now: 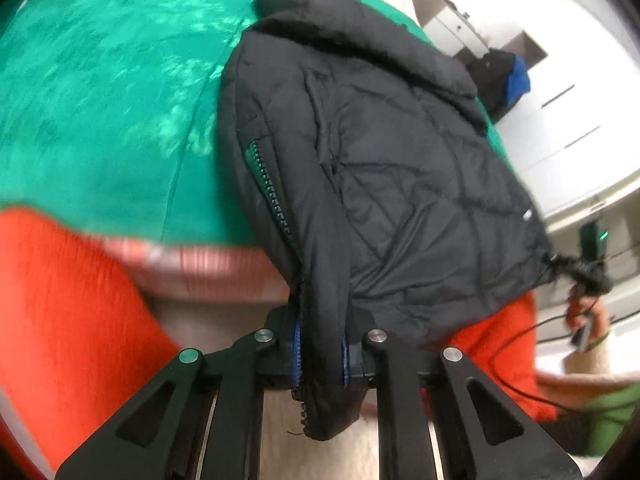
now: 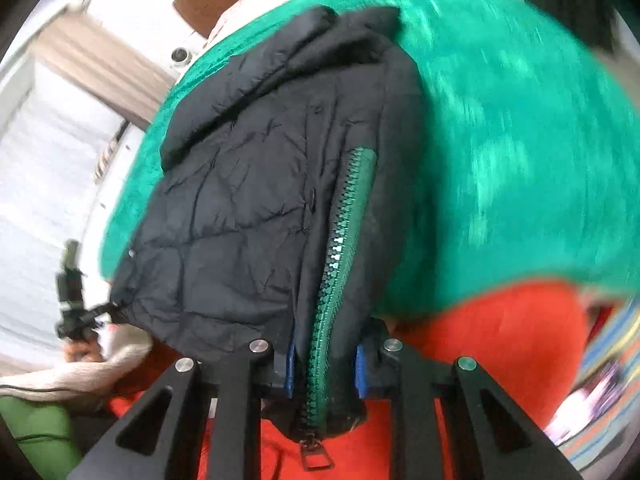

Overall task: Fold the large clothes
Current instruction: 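Grasp the jacket hem with the left gripper while the right gripper grasps the zipper edge, then lift the hem with both grippers and fold it toward the collar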

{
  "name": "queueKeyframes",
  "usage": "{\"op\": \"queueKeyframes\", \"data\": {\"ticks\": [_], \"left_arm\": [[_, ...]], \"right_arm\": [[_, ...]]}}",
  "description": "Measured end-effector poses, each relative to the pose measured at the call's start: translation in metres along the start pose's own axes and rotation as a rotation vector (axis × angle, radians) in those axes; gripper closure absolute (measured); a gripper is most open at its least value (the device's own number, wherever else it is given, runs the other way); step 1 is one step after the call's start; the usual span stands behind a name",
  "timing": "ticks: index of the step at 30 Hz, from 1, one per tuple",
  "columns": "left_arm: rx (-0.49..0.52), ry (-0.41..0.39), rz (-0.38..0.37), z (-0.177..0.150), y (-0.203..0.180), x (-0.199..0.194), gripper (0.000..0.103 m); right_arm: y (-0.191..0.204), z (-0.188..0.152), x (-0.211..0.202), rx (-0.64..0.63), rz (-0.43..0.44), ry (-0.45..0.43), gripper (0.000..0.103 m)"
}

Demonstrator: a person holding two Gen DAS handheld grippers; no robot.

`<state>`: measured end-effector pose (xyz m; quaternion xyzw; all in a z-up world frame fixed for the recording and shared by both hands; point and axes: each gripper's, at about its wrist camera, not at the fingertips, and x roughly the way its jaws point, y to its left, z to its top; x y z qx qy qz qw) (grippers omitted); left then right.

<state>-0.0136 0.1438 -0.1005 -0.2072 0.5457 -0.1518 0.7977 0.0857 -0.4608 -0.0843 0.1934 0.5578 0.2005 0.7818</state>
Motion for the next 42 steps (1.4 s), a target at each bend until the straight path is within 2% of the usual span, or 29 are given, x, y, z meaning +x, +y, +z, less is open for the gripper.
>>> {"op": "queueKeyframes", "data": {"ticks": [2,5,7,8,9,11,13,14,16,17,19,21,23,24,25,27,28,30,31,32,33,34,35,38,40,42], "left_arm": [[-0.031,-0.033,-0.047,0.0,-0.002,-0.023,0.091],[-0.034,-0.128,-0.115,0.025,-0.014,-0.06,0.091],[-0.001,-0.213,-0.158,0.061,-0.027,-0.083,0.091],[0.017,-0.249,-0.176,0.081,-0.031,-0.09,0.091],[0.032,-0.277,-0.19,0.099,-0.036,-0.093,0.091],[0.068,-0.34,-0.204,0.152,-0.048,-0.092,0.091],[0.094,-0.386,-0.172,0.202,-0.056,-0.081,0.091],[0.093,-0.399,-0.161,0.217,-0.057,-0.073,0.091],[0.073,-0.42,-0.129,0.27,-0.06,-0.047,0.091],[0.058,-0.432,-0.094,0.298,-0.061,-0.026,0.091],[0.064,-0.444,-0.028,0.324,-0.063,0.0,0.088],[0.069,-0.42,0.068,0.357,-0.064,0.043,0.079],[0.046,-0.356,0.099,0.38,-0.054,0.078,0.053],[0.02,-0.316,0.104,0.389,-0.046,0.098,0.048],[-0.002,-0.288,0.11,0.392,-0.041,0.11,0.046],[-0.048,-0.246,0.113,0.396,-0.031,0.124,0.045],[-0.056,-0.237,0.099,0.395,-0.03,0.123,0.043],[-0.044,-0.241,0.041,0.395,-0.031,0.11,0.034],[-0.04,-0.242,0.016,0.395,-0.032,0.103,0.023],[-0.042,-0.252,-0.019,0.4,-0.034,0.093,0.006],[-0.046,-0.274,-0.03,0.403,-0.036,0.085,0.0],[-0.051,-0.303,-0.041,0.407,-0.04,0.078,0.0],[-0.064,-0.311,-0.087,0.413,-0.043,0.073,0.0],[-0.083,-0.288,-0.191,0.425,-0.054,0.078,0.0],[-0.014,-0.314,-0.141,0.421,-0.069,0.088,0.0],[0.105,-0.327,0.015,0.411,-0.085,0.11,0.0]], "right_arm": [[-0.006,-0.009,-0.011,0.072,0.102,-0.036,0.082],[-0.002,0.006,-0.038,0.111,0.226,-0.137,0.083],[0.005,0.03,-0.053,0.094,0.289,-0.21,0.083],[0.011,0.053,-0.062,0.073,0.324,-0.258,0.083],[0.013,0.065,-0.066,0.062,0.34,-0.281,0.083],[0.023,0.11,-0.072,0.019,0.361,-0.347,0.083],[0.032,0.155,-0.067,-0.02,0.347,-0.397,0.083],[0.033,0.183,-0.06,-0.026,0.338,-0.423,0.083],[0.031,0.232,-0.04,-0.001,0.309,-0.462,0.083],[0.03,0.249,-0.03,0.01,0.291,-0.47,0.083],[0.022,0.289,-0.001,0.037,0.227,-0.492,0.083],[0.008,0.308,0.021,0.071,0.187,-0.486,0.082],[-0.012,0.329,0.057,0.147,0.142,-0.451,0.075],[-0.017,0.334,0.067,0.171,0.139,-0.429,0.059],[-0.027,0.34,0.085,0.221,0.149,-0.394,0.039],[-0.036,0.339,0.096,0.268,0.172,-0.397,0.017],[-0.037,0.339,0.094,0.264,0.175,-0.425,0.014],[-0.031,0.342,0.083,0.209,0.136,-0.474,0.01],[-0.02,0.344,0.07,0.146,0.078,-0.511,0.007],[-0.008,0.344,0.06,0.089,0.031,-0.542,0.007],[0.004,0.346,0.051,0.028,-0.002,-0.565,0.007],[0.017,0.345,0.045,-0.023,-0.015,-0.578,0.007],[0.043,0.345,0.038,-0.126,-0.022,-0.594,0.007],[0.103,0.341,0.052,-0.365,-0.025,-0.563,0.003],[0.135,0.337,0.083,-0.503,-0.023,-0.493,0.003],[0.154,0.333,0.13,-0.583,-0.088,-0.404,0.003]]}}
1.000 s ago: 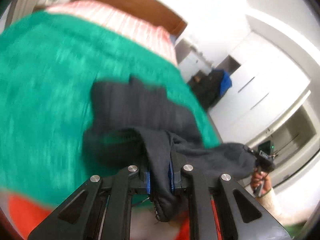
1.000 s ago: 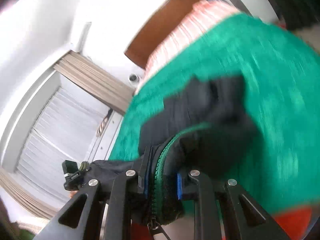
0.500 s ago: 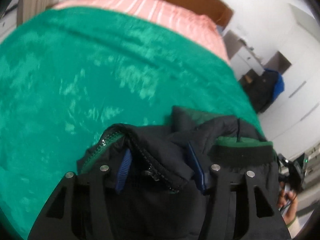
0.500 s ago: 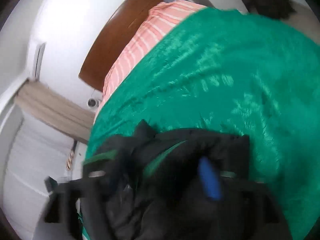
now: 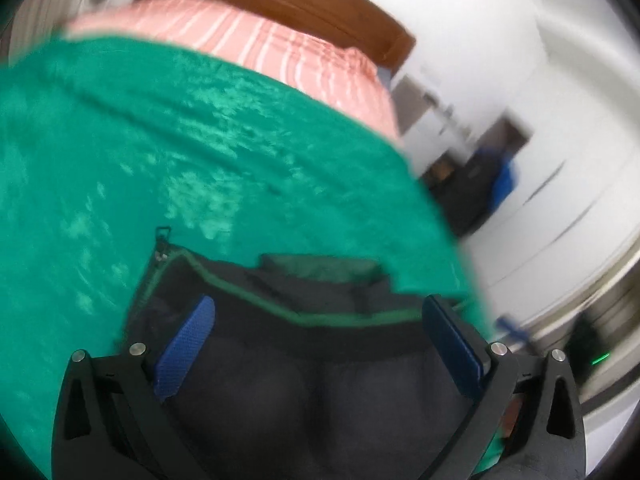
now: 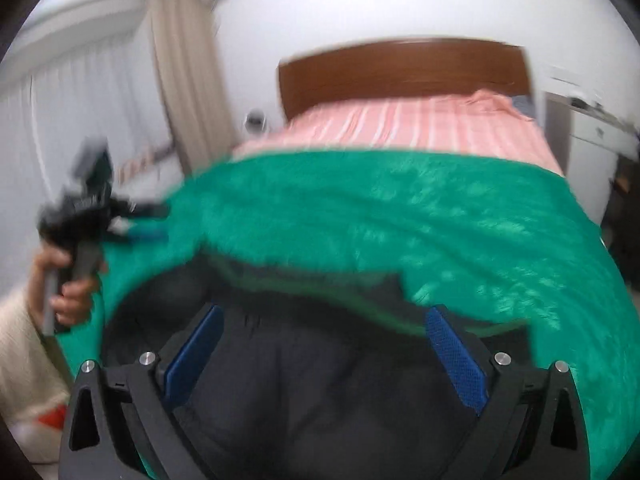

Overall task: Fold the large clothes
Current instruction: 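Lift the hem with both grippers and fold it toward the collar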

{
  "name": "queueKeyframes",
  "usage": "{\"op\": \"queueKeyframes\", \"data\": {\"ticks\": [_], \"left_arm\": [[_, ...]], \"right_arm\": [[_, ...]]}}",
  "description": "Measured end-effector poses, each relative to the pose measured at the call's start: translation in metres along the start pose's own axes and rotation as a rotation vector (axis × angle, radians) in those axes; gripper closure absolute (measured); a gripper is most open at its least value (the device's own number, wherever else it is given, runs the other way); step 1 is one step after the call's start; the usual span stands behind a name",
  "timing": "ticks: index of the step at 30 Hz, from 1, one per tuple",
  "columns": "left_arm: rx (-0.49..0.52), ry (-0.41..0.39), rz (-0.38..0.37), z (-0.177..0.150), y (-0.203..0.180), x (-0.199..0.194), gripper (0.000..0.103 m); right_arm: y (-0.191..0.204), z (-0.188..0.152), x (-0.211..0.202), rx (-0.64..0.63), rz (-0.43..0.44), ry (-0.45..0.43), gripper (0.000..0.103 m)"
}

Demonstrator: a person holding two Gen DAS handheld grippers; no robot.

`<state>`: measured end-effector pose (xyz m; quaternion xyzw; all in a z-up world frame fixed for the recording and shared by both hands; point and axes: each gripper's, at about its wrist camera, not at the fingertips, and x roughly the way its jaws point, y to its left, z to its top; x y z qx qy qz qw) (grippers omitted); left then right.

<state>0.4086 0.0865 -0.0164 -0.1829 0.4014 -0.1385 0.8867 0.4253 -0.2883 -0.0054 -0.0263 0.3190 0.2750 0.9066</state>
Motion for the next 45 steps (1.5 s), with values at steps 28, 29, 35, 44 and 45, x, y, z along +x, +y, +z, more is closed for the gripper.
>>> {"op": "queueKeyframes", "data": {"ticks": [28,29,35,44,45], "left_arm": [[-0.044,-0.035,0.179,-0.055,0.087,0.094,0.0],[-0.045,-0.011,0.192,-0.053,0.086,0.093,0.0],[0.097,-0.047,0.176,-0.033,0.014,0.02,0.002],[0.321,0.136,0.209,-0.1,-0.065,0.1,0.0],[0.349,0.097,0.22,-0.109,-0.064,0.104,0.0]], "right_arm": [[-0.063,-0.062,0.111,0.233,-0.021,0.015,0.001],[-0.063,-0.062,0.11,0.231,-0.024,0.018,0.001],[-0.064,-0.057,0.109,0.234,-0.024,0.039,0.001],[-0.056,-0.043,0.013,0.332,-0.008,-0.063,0.001],[-0.053,-0.048,-0.002,0.314,-0.015,-0.073,0.001]]}}
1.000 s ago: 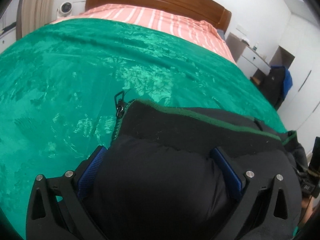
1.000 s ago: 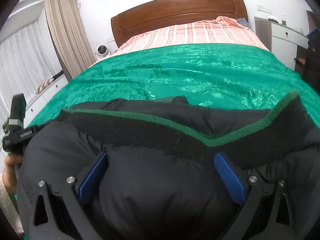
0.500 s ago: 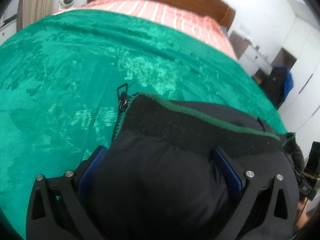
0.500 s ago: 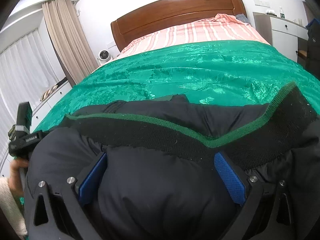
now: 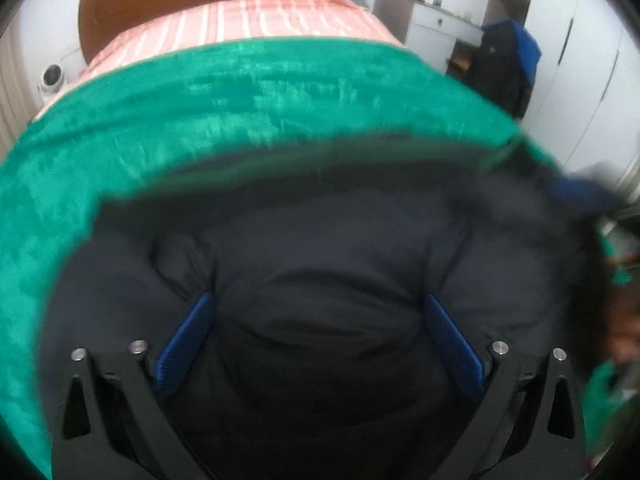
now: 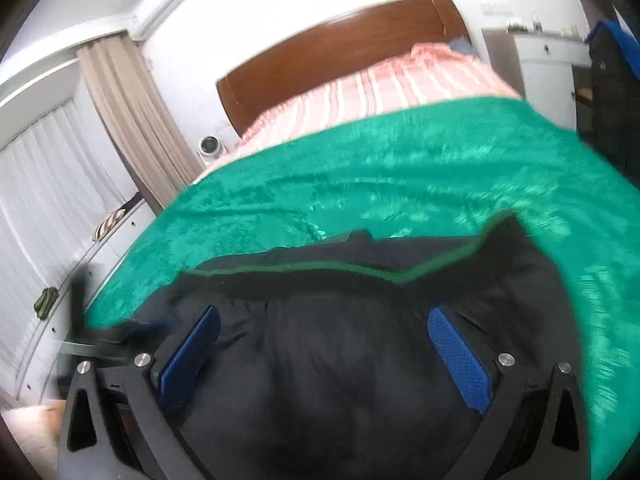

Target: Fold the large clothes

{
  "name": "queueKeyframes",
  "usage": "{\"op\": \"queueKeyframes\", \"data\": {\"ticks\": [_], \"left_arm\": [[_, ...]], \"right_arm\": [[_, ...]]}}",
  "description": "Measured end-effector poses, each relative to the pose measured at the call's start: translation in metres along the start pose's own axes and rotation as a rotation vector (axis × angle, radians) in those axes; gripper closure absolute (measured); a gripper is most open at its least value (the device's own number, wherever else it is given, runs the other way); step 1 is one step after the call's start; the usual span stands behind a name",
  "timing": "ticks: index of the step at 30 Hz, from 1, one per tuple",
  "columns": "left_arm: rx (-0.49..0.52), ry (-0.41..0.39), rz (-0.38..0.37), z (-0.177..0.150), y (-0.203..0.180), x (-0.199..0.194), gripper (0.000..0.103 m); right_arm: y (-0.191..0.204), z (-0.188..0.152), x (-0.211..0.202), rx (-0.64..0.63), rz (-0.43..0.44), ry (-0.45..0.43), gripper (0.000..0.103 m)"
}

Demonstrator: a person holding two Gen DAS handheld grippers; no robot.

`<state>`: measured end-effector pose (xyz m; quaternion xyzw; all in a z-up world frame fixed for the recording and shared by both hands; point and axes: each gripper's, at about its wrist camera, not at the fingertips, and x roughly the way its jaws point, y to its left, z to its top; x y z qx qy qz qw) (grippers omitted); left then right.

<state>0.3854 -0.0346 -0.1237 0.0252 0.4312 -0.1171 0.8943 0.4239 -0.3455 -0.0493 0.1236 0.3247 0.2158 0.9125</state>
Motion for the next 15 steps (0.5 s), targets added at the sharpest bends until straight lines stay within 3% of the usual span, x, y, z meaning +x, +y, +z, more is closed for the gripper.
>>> {"op": "queueKeyframes", "data": {"ticks": [2,6,8,11,15], "left_arm": [[0.051,-0.071,0.054,-0.013,-0.01,0.003,0.0],[0.061,-0.068,0.058,-0.015,-0.011,0.01,0.0],[0.059,-0.072,0.053,-0.016,-0.009,0.011,0.0],[0.068,-0.085,0.069,-0.02,-0.012,0.01,0.0],[0.08,-0.046,0.085,-0.014,-0.02,-0.003,0.001]], "right_arm": [[0.0,-0.019,-0.028,-0.037,-0.027,-0.007,0.001],[-0.006,-0.073,-0.064,-0.042,-0.103,-0.015,0.001],[-0.007,-0.102,-0.077,-0.046,-0.182,-0.048,0.001],[-0.004,-0.133,-0.075,-0.091,-0.319,-0.072,0.001],[-0.006,-0.14,-0.065,-0.096,-0.352,-0.055,0.0]]}}
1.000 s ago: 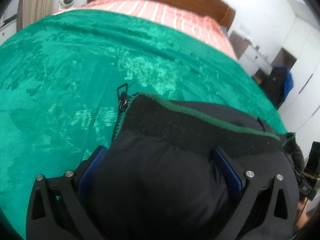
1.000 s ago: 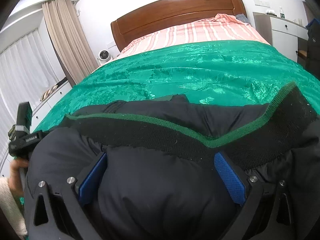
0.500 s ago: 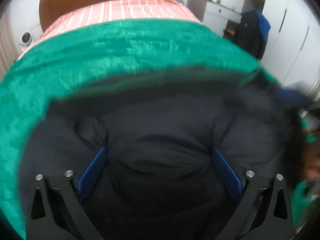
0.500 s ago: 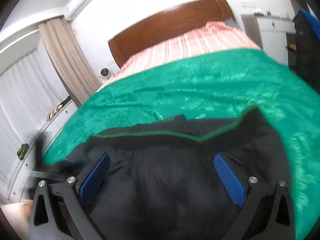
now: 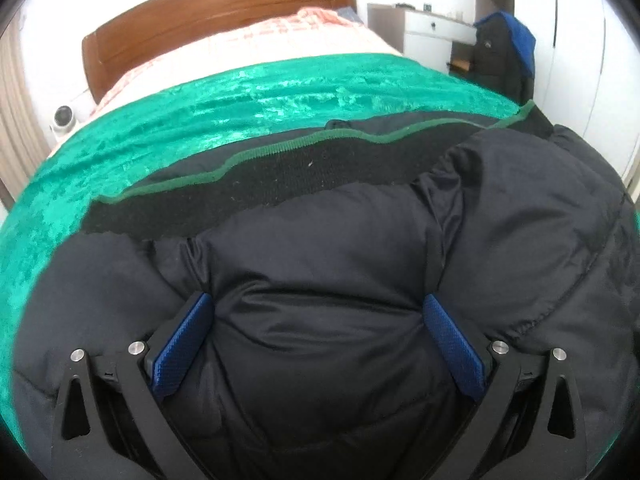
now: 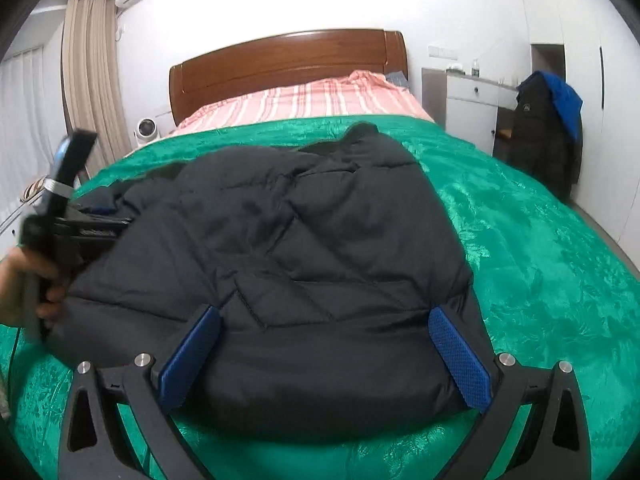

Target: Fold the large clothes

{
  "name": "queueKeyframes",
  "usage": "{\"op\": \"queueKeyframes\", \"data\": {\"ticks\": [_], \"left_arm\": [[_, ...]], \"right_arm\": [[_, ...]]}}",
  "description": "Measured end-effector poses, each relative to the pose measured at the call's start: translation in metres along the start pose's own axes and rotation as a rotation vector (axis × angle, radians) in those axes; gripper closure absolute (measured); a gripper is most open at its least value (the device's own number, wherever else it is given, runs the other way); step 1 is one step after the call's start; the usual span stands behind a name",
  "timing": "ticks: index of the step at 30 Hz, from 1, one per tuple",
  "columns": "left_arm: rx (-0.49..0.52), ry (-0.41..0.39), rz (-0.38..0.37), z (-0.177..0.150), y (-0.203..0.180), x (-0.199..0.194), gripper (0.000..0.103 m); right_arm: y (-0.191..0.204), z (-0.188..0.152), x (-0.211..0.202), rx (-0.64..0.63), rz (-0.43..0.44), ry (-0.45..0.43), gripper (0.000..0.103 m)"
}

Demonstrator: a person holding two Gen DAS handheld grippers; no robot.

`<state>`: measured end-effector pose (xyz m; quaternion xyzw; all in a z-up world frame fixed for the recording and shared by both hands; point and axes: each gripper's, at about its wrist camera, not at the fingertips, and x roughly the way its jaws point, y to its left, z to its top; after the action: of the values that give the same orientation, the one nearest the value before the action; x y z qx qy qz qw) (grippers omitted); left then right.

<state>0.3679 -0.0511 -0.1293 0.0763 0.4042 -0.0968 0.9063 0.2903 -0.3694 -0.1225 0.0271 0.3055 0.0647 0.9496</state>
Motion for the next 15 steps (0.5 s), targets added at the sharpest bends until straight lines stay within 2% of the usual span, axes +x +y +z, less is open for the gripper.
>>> {"op": "queueKeyframes", "data": {"ticks": [2,3,5,8,10,15], "left_arm": [[-0.007,0.027,-0.013,0.0,0.0,-0.016,0.001],[-0.011,0.022,-0.041,-0.006,-0.002,-0.031,0.001],[0.005,0.017,-0.042,-0.016,-0.009,-0.044,0.001],[0.056,0.028,0.036,-0.037,-0.023,-0.043,0.001],[-0.002,0.03,0.016,-0.045,-0.017,-0.031,0.001],[0.007,0.004,0.042,-0.051,-0.022,-0.029,0.001]], "right_arm": [[-0.009,-0.002,0.004,0.039,0.028,0.009,0.0],[-0.013,-0.003,0.005,0.059,0.036,0.011,0.0],[-0.023,-0.003,0.006,0.089,0.043,0.015,0.0],[-0.027,-0.003,0.01,0.104,0.042,0.027,0.0],[-0.028,-0.003,0.013,0.107,0.041,0.034,0.0],[-0.03,-0.006,0.017,0.122,0.042,0.04,0.0]]}}
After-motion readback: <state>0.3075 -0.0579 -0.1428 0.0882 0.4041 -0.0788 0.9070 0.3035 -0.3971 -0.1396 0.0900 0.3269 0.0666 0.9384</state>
